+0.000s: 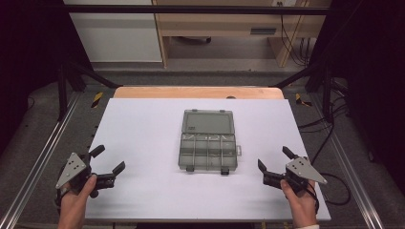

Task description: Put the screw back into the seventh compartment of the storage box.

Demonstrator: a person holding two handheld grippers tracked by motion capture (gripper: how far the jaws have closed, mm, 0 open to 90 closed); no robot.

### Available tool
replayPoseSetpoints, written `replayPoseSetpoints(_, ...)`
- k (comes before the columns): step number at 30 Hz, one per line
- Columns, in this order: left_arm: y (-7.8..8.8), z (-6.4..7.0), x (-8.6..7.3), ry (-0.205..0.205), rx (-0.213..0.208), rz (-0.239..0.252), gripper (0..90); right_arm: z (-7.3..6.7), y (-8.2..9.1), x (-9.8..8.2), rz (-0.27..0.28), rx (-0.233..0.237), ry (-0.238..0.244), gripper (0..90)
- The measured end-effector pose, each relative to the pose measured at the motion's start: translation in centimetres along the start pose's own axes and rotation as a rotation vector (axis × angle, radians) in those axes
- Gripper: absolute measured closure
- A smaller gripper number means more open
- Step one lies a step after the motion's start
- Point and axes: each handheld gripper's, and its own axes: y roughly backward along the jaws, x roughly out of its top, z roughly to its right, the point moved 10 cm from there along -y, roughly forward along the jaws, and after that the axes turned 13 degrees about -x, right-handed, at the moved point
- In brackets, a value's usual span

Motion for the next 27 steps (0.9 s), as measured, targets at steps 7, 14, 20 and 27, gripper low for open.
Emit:
replayPoseSetpoints(7,-0.2,-0.2,-0.5,-0.001,0.01,-0.029,1.2,-0.2,-0.1,-0.6,-0.003,0.012,-0.002,4.0)
replayPoseSetpoints(14,-0.9,-0.3,-1.5,0.0,0.03,-0.083,1.2,0.2,-0.1,-1.1,0.014,0.007,-0.022,2.7)
replayPoseSetpoints(20,-1.5,-0.4,-2.0,0.002,0.041,-0.106,1.2,0.1,-0.4,-1.8,0.019,0.024,-0.019,2.5)
replayPoseSetpoints(27,-2.0,-0.6,-2.1,0.048,0.057,-0.081,1.5,0.3,-1.0,-2.2,0.011,0.024,-0.021,2.8)
